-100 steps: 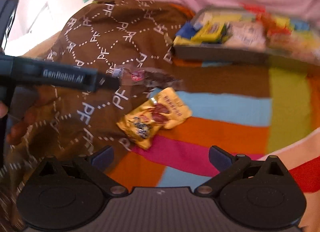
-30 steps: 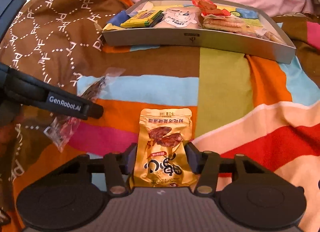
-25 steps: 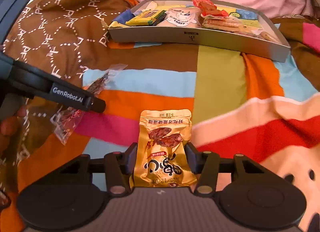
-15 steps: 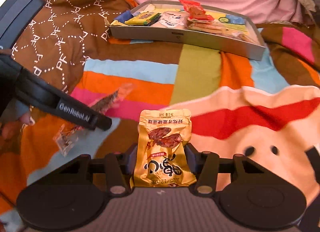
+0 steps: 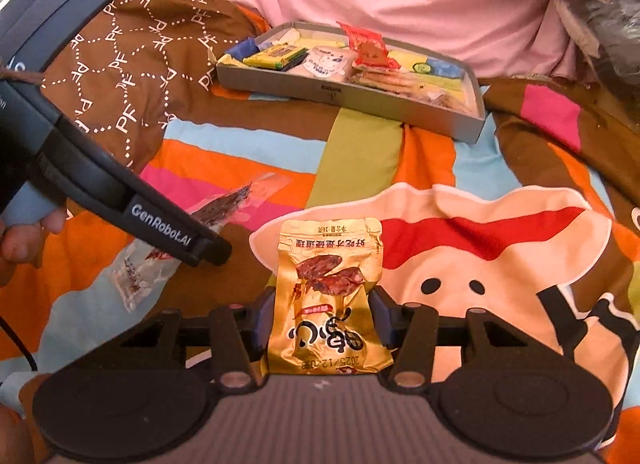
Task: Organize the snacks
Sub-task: 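Lift and carry the dried-meat pack and gold pouch over the tray with both tools, then open both tools to release the dried-meat pack and gold pouch into the tray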
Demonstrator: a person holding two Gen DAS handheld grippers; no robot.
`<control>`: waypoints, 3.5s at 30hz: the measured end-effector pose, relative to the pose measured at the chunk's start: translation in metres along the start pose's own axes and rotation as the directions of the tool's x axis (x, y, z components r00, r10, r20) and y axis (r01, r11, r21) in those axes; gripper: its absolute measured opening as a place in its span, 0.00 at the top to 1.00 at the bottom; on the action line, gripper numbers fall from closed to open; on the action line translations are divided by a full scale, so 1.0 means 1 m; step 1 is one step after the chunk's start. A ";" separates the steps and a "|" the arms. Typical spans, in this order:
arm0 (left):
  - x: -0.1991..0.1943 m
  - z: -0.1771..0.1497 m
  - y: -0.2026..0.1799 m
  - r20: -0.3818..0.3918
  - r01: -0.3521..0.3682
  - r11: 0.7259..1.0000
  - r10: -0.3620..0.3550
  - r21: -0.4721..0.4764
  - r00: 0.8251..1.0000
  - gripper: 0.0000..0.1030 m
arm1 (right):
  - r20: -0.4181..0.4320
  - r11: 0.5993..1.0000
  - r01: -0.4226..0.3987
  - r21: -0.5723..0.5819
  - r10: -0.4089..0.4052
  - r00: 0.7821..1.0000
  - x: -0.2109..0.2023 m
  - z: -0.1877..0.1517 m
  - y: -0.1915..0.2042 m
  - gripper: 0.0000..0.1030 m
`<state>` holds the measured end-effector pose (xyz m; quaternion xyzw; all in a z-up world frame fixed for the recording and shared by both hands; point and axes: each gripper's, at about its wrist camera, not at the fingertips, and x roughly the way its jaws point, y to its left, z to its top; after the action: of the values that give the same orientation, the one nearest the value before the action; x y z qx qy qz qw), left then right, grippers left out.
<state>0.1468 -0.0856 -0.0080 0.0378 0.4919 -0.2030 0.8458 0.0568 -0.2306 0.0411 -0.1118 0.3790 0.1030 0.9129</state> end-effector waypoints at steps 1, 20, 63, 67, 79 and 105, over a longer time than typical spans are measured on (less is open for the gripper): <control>-0.002 0.002 -0.001 0.014 0.001 1.000 -0.001 -0.001 1.000 0.54 | 0.005 1.000 0.000 0.003 0.000 1.000 -0.001 0.000 -0.001 0.48; -0.030 0.073 0.016 0.201 0.007 0.997 0.008 -0.072 0.980 0.54 | 0.158 0.999 0.001 0.039 -0.007 0.987 0.005 0.040 -0.031 0.48; 0.102 0.299 0.038 0.507 0.184 0.973 -0.090 -0.137 0.857 0.53 | 0.237 0.991 0.136 0.017 -0.136 0.962 0.164 0.205 -0.156 0.47; 0.104 0.298 0.037 0.512 0.179 0.975 -0.087 -0.134 0.855 0.53 | 0.234 0.990 0.135 0.030 -0.138 0.962 0.167 0.206 -0.158 0.47; 0.107 0.298 0.037 0.511 0.182 0.971 -0.079 -0.154 0.856 0.53 | 0.227 0.991 0.134 0.020 -0.135 0.964 0.170 0.209 -0.158 0.46; 0.109 0.295 0.042 0.496 0.200 0.953 -0.062 -0.230 0.866 0.35 | 0.251 0.985 0.169 -0.034 -0.156 0.956 0.166 0.214 -0.150 0.24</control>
<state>0.4508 -0.1585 0.0456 -0.1648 0.2899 -0.1935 0.9227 0.3557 -0.2965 0.0884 -0.1539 0.2490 0.0511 0.9548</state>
